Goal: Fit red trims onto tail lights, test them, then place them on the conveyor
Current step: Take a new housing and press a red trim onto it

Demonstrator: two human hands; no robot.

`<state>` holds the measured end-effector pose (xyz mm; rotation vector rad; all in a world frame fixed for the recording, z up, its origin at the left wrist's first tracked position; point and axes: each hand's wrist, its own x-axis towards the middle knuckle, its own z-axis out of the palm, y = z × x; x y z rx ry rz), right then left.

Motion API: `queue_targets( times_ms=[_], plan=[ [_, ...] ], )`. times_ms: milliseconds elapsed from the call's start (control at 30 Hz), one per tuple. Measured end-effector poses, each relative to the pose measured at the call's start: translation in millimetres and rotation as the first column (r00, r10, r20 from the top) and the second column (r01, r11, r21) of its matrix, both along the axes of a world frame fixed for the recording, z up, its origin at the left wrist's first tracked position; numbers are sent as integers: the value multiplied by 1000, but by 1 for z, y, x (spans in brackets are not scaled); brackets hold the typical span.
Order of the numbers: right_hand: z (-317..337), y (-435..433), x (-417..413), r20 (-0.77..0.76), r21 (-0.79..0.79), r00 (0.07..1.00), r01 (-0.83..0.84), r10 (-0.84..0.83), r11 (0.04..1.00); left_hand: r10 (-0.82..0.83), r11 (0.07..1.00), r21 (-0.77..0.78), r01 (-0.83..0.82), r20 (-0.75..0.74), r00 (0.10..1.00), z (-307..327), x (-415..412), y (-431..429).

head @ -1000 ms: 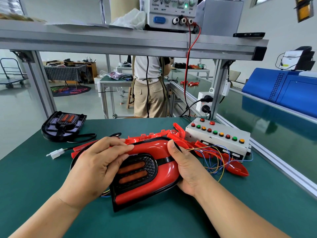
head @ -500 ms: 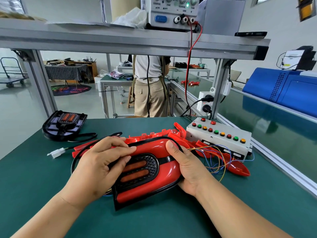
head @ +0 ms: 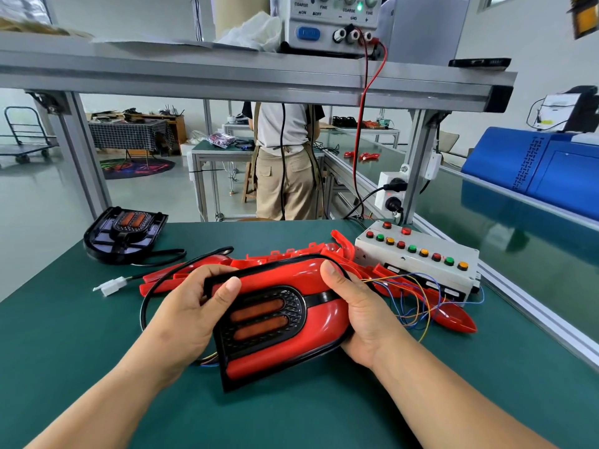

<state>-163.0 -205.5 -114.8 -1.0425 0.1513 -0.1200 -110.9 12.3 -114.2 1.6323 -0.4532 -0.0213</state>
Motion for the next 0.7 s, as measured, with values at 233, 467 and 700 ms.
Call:
queue_targets(
  times_ms=[233, 467, 700],
  plan=[
    [5, 3, 0, 21, 12, 999, 26, -27, 1000, -2, 994, -113, 1, -6, 1000, 8, 2, -7],
    [7, -3, -2, -23, -164, 993, -121, 119, 979, -91, 986, -146, 75, -106, 990, 14, 8, 5],
    [1, 5, -5, 27, -229, 992, -116, 126, 966, -246, 921, -366, 137, -271, 931, 11, -1, 1]
  ],
)
